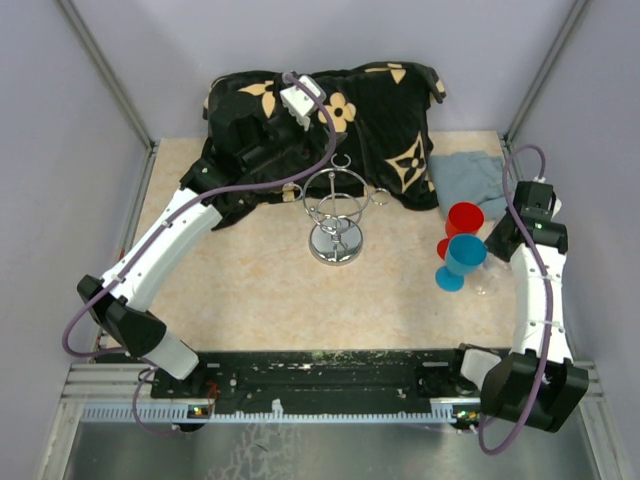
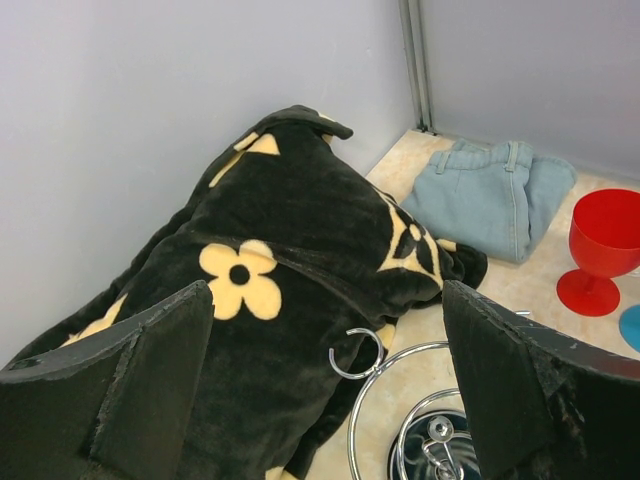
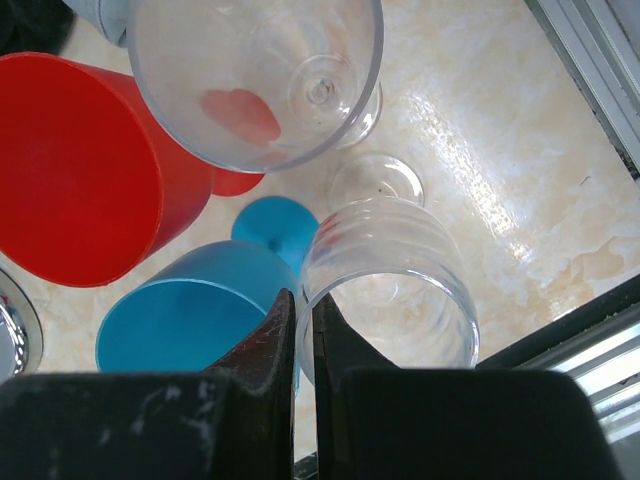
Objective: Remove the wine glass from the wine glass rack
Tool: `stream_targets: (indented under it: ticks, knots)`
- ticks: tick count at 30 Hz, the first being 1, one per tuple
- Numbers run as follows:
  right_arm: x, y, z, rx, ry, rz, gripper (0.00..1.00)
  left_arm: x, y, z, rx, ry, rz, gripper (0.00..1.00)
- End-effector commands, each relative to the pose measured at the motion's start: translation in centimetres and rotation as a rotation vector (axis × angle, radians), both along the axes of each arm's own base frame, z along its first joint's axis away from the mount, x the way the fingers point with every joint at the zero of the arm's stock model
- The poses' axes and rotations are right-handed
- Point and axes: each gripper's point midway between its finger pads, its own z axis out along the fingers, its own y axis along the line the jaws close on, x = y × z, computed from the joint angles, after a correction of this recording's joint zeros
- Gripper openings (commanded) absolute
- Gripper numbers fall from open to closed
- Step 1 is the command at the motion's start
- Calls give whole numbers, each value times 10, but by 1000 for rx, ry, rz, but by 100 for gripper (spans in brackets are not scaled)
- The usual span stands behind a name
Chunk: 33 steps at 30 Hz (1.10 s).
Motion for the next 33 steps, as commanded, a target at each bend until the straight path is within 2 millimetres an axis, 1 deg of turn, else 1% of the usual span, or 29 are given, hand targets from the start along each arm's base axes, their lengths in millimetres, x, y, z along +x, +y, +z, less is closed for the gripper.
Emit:
stream_targets:
  ticks: [1,8,18,24,31,32,33]
  knots:
    - [5,-2,16,-18,-54,-8,0,-1,3,10,-6,-21,-4,100]
    - [-3,-4,15,-32,-34,-19,0,-1,2,10,-6,-19,-8,100]
    - [-7,-3,10,-26,-18,-27,0,-2,0,7,-3,-13,-17,99]
    - [-10,-10,13,-58,0,-56,0,-2,0,8,1,-16,-18,99]
    - [-8,-7,6,-35,14,-44,0,-1,-1,6,3,-15,-23,99]
    - [-8,-7,5,-34,17,-44,1,-1,-1,6,2,-13,-23,99]
    - [-8,-7,5,-36,18,-46,7,-1,-2,6,3,-11,-23,99]
